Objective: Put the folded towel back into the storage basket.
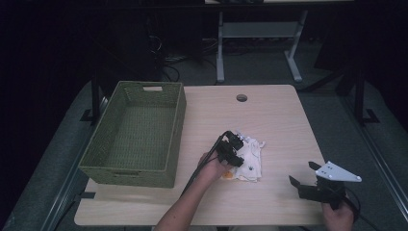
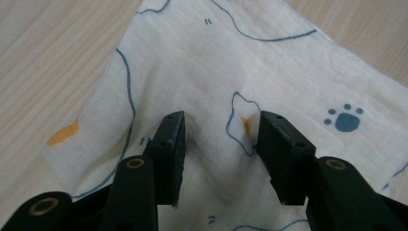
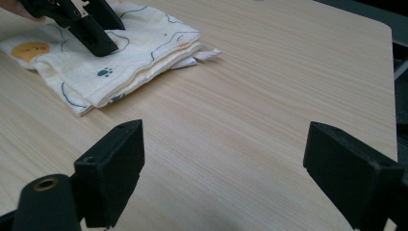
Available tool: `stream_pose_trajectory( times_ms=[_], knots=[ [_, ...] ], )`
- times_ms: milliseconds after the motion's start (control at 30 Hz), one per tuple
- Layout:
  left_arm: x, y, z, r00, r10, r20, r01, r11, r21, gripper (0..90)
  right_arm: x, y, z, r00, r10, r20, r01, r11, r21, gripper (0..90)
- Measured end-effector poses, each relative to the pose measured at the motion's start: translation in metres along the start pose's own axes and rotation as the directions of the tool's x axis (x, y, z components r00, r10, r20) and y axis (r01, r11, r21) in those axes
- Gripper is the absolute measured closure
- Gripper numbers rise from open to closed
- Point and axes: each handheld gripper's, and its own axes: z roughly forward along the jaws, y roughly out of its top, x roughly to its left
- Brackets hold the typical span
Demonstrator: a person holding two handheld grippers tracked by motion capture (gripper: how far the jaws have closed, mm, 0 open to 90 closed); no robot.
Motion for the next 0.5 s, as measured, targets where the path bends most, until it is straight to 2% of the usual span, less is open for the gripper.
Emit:
stream_pose_trajectory(
  times_ms=[233, 500],
  knots=[
    [-0.0007, 0.0, -0.0002, 1.0, 0.009, 0.0, -0.009, 0.9999, -0.008, 65.2, 0.0013, 0.0005, 0.0003, 1.0, -0.002, -0.001, 0.002, 1.0, 0.0, 13.9],
    [0.0043, 0.0024, 0.0003, 0.9999, 0.008, 0.01, -0.008, 1.0, 0.0, 77.7, 0.0015, 0.0006, 0.0009, 1.0, -0.007, -0.005, 0.007, 1.0, 0.005, 13.9]
  ],
)
